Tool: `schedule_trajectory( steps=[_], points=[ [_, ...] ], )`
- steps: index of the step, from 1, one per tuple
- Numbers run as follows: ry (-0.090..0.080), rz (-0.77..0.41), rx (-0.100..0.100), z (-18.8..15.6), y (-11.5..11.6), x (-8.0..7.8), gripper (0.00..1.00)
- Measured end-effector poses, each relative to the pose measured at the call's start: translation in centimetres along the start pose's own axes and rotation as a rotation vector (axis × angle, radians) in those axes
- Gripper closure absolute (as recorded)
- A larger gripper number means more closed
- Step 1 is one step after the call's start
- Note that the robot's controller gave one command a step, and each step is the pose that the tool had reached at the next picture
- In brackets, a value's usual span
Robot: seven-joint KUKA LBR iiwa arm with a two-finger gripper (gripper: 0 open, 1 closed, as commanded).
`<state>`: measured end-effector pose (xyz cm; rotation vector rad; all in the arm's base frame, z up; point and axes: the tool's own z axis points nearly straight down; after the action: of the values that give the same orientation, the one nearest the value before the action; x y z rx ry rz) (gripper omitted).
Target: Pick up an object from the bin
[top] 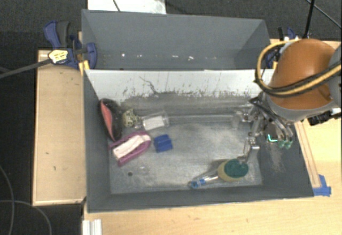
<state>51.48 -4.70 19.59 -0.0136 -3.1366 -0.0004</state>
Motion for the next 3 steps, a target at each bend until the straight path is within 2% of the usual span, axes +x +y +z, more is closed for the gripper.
schedule_trajectory(
  steps=[1,2,3],
  points=[
    [0.006,-0.042,-0.002,11.8,-3.1,1.8,0.0],
    [-0.014,-0.049,-0.001,11.2,-2.9,1.2,1.0],
    [-0.017,-0.064,0.001,1.5,-0.9,-0.1,1.0]
  ],
)
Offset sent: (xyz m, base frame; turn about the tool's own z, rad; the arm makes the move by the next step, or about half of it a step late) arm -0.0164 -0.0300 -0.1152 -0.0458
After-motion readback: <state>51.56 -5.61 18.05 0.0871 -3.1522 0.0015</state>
